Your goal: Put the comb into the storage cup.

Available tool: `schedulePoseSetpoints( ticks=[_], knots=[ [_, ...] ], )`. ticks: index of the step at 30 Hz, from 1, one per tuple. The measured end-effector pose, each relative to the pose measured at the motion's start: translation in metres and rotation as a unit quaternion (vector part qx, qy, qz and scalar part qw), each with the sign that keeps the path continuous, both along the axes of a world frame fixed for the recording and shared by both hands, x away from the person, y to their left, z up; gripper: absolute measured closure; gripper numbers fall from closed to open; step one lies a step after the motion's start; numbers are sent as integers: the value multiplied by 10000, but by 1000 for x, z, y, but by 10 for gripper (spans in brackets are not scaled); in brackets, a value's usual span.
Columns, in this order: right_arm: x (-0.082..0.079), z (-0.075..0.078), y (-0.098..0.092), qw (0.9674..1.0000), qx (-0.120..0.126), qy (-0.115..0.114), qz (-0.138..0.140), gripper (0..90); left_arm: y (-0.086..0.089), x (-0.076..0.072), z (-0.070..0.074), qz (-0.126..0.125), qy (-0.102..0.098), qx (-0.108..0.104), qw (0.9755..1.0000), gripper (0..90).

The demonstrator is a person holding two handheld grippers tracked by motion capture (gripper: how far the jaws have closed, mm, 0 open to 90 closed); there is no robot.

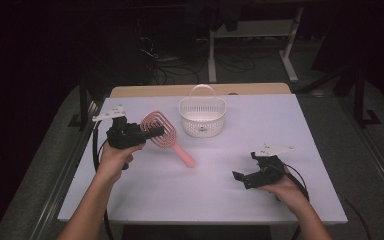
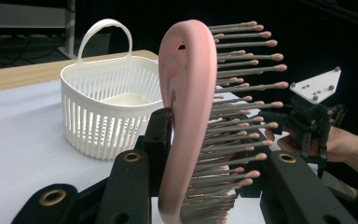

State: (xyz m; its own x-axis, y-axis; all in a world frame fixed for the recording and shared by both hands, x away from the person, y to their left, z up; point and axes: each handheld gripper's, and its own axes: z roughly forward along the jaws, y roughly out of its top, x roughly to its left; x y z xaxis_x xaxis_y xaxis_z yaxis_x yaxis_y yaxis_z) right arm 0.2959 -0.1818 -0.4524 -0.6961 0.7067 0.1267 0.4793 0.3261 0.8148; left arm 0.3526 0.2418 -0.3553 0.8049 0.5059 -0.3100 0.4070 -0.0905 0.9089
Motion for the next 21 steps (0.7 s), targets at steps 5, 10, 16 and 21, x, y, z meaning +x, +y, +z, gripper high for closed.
schedulePoseSetpoints(
  ticks=[5,10,16,21],
  knots=[
    [-6,-5,-8,10000,17,18,-49,0,1,0,1,10,-5,-24,10000,646],
    [-14,-12,-14,10000,11,21,-52,0,4,0,4,31,-34,-67,10000,646],
    [-13,-14,-11,10000,-78,49,3,0,7,0,9,53,-88,-114,9999,646],
    [-13,-14,-12,10000,-79,47,-8,0,7,3,18,31,-169,-143,9998,646]
  ],
)
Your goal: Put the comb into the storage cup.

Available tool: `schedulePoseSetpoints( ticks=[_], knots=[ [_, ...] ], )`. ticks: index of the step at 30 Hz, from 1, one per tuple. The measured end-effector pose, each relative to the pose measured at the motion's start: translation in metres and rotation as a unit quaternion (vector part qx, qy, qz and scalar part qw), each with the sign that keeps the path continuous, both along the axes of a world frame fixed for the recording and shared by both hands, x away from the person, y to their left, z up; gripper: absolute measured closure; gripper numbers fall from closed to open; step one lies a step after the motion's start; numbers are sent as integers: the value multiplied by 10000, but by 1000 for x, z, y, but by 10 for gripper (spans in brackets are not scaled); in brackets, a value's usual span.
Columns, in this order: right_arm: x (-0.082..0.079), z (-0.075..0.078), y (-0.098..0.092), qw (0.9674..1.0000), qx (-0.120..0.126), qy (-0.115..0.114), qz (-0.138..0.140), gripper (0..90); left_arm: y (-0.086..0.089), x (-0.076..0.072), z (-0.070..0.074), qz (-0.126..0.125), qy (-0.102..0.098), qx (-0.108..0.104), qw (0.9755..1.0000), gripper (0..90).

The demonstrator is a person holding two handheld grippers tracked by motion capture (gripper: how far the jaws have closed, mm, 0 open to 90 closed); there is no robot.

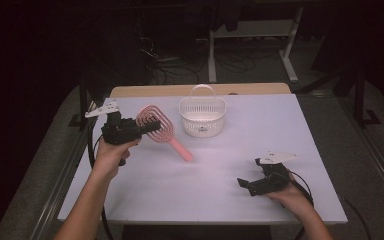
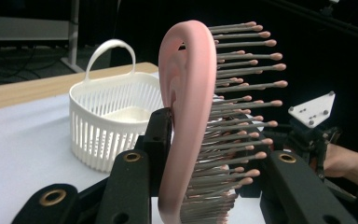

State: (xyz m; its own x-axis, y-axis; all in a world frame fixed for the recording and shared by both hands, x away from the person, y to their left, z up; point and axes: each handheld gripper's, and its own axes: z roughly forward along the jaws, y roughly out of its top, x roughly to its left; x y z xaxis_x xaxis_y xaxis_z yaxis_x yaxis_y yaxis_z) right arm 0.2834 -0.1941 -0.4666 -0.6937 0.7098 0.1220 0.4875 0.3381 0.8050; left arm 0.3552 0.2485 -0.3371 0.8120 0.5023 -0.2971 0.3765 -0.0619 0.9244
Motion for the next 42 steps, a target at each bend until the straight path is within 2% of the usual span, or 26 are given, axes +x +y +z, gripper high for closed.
schedulePoseSetpoints(
  ticks=[8,18,30,42],
  knots=[
    [-1,2,-1,10000,2,-35,-71,0,-5,5,18,-44,-175,-31,9998,646],
    [-1,2,0,10000,-42,-37,-62,0,-11,12,33,-80,-311,-51,9995,646],
    [-1,2,0,10000,-63,-32,-53,0,-17,22,47,-69,-438,-153,9989,646],
    [-1,2,1,10000,-87,-21,-44,0,-23,39,51,14,-510,-417,9978,646]
  ],
)
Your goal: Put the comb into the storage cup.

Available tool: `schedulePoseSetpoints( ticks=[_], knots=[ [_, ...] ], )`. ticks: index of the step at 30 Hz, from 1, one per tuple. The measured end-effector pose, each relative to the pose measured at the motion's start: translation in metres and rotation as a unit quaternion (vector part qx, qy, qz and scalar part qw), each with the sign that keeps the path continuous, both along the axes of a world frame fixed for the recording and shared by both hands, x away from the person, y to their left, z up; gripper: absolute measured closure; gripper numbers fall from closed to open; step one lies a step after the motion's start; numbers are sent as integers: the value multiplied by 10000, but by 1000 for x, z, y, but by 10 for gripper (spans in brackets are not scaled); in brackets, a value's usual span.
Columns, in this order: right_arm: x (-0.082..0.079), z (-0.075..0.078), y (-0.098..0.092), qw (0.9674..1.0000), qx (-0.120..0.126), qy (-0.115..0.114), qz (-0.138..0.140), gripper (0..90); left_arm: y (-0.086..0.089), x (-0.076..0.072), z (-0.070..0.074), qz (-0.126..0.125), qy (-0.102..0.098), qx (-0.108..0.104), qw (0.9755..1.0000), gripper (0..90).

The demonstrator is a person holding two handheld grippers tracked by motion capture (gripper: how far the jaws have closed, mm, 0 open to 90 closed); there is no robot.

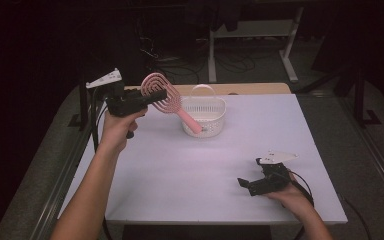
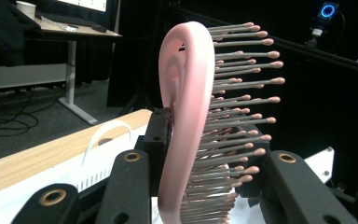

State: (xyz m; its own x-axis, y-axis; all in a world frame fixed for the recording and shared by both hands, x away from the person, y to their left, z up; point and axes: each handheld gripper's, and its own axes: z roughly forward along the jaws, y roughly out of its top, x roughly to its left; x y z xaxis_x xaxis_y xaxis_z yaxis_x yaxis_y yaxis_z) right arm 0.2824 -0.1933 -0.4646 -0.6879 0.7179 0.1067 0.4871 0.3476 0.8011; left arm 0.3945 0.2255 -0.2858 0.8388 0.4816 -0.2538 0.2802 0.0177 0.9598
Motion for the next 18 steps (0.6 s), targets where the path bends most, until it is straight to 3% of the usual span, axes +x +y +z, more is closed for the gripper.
schedulePoseSetpoints(
  ticks=[6,18],
  knots=[
    [0,0,0,10000,-7,11,0,0,-5,11,2,20,-43,-103,9999,647],
    [0,0,0,10000,-19,32,16,0,-20,34,7,190,-133,-66,9997,647]
  ],
)
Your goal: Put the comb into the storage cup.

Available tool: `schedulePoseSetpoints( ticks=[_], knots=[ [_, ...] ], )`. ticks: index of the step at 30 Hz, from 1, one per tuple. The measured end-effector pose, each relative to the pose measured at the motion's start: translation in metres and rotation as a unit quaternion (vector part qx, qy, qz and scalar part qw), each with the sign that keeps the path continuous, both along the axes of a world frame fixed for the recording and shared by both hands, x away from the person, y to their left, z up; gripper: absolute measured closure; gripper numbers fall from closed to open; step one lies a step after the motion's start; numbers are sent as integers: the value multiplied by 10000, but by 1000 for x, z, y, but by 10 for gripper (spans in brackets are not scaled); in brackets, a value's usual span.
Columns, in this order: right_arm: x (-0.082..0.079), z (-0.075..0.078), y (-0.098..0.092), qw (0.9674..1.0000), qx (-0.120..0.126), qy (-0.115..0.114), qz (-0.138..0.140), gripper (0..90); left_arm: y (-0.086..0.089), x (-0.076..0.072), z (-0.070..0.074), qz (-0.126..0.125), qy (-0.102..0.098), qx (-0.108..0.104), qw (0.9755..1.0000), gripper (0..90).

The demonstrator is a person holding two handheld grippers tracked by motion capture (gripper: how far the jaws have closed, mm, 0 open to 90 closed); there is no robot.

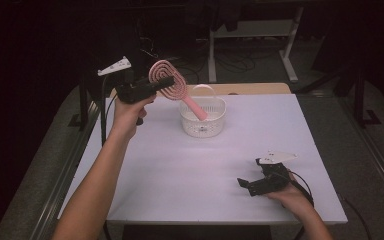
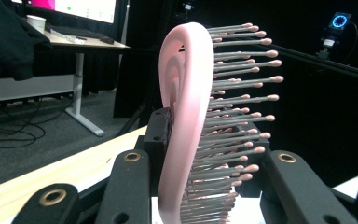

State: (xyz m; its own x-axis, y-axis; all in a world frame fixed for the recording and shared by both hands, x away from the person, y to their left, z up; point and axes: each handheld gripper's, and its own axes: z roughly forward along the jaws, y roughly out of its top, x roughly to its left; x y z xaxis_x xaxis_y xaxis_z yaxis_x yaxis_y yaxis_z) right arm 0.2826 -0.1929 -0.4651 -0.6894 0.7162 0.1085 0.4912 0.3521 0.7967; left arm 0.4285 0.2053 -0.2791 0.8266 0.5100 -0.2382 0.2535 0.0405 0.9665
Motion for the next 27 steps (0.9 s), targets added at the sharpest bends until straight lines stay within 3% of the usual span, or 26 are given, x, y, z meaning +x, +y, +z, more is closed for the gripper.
schedulePoseSetpoints(
  ticks=[7,18,27],
  knots=[
    [0,0,0,10000,-2,26,17,0,-9,14,-2,116,-14,-57,9999,647],
    [0,0,0,10000,-4,35,31,0,-25,33,-20,265,186,-105,9994,647],
    [0,0,0,10000,-6,41,37,0,-42,43,-39,367,310,143,9987,647]
  ],
)
